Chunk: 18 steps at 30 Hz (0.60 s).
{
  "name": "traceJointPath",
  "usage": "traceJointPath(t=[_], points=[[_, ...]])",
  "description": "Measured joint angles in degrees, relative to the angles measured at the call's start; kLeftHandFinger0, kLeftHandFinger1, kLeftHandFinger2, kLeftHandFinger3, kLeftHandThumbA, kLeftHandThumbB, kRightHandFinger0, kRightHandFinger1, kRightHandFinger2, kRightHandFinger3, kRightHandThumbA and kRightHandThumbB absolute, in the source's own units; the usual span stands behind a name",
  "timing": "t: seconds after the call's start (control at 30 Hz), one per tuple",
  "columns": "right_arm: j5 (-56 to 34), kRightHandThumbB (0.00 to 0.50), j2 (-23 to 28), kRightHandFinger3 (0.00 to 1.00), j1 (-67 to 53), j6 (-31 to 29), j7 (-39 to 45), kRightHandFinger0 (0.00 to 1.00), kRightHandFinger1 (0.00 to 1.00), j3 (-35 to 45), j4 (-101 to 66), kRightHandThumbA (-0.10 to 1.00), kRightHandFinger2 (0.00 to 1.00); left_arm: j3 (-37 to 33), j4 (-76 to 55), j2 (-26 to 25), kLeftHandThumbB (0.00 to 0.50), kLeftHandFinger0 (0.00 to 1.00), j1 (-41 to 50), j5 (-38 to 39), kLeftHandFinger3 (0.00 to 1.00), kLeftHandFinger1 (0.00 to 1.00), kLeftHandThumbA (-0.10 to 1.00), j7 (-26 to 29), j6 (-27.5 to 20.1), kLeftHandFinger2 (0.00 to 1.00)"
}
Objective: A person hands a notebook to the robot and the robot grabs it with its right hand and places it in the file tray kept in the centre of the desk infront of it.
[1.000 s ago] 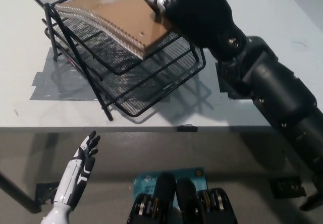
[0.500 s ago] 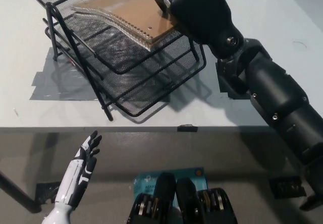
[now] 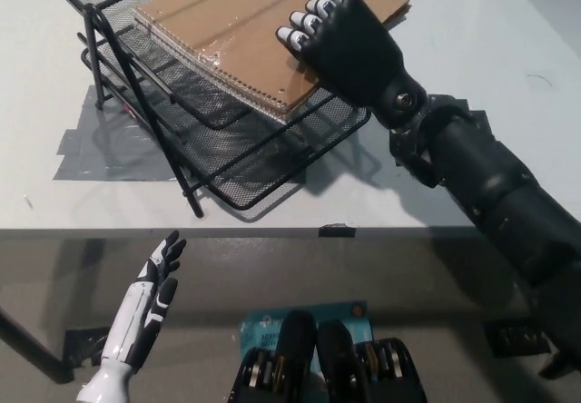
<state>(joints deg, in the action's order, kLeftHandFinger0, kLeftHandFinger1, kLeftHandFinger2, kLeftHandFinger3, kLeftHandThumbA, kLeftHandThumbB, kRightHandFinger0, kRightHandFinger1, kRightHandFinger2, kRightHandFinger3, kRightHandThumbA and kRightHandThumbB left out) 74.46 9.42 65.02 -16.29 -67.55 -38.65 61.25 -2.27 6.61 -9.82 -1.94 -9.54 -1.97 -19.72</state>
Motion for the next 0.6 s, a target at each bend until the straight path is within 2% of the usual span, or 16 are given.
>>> traceJointPath(t=[0.1,0.17,0.3,0.37,0.4,0.43,0.47,0.53,0.6], points=[[-0.01,0.000,-0.85,0.00,0.38,1.18,-0.70,0.00,0.00,-0.84,0.47,0.48,0.00,-0.02,0.01,0.00,0.322,1.00,-0.09,-0.02,1.00,1.00,1.00,0.00,-0.01,1.00],[-0.29,0.000,-2.25,0.01,0.40,2.04,-0.81,0.00,0.00,-0.98,0.48,0.40,0.00,-0.08,-0.02,0.00,0.303,0.99,-0.28,-0.01,1.00,1.00,1.00,-0.01,0.09,1.00],[-1.08,0.000,-4.16,0.14,0.55,2.21,-0.95,0.00,0.00,-0.65,0.43,0.34,0.02,-0.10,-0.31,0.00,0.286,0.98,-0.27,0.13,1.00,1.00,1.00,-0.02,0.45,1.00],[-1.93,0.000,-5.16,0.15,0.68,2.25,-1.05,0.00,0.00,-0.04,0.40,0.33,0.02,-0.13,-0.33,0.00,0.285,0.97,-0.26,0.17,1.00,1.00,1.00,-0.02,0.51,1.00],[-2.47,0.000,-5.53,0.18,0.79,2.25,-1.07,0.00,0.00,0.55,0.39,0.33,0.05,-0.15,-0.32,0.00,0.288,0.97,-0.26,0.19,1.00,1.00,1.00,-0.02,0.51,1.00],[-2.79,0.000,-5.67,0.13,0.86,2.25,-1.06,0.00,0.00,0.94,0.38,0.33,0.02,-0.17,-0.32,0.00,0.289,0.96,-0.26,0.19,1.00,1.00,1.00,-0.02,0.51,1.00],[-2.86,0.000,-5.70,0.13,0.88,2.25,-1.06,0.00,0.00,1.05,0.37,0.34,0.02,-0.17,-0.33,0.00,0.287,0.96,-0.26,0.20,1.00,1.00,1.00,-0.02,0.50,1.00],[-4.56,0.000,-6.73,0.13,1.62,2.40,-1.06,0.00,0.00,3.36,0.20,0.52,0.04,-0.21,-0.33,0.00,0.285,0.96,-0.25,0.21,1.00,1.00,1.00,-0.02,0.50,1.00],[-5.44,0.000,-7.59,0.17,2.30,2.99,-1.06,0.00,0.00,4.73,-0.06,0.52,0.03,-0.28,-0.34,0.00,0.288,0.96,-0.27,0.20,1.00,1.00,1.00,-0.02,0.50,1.00]])
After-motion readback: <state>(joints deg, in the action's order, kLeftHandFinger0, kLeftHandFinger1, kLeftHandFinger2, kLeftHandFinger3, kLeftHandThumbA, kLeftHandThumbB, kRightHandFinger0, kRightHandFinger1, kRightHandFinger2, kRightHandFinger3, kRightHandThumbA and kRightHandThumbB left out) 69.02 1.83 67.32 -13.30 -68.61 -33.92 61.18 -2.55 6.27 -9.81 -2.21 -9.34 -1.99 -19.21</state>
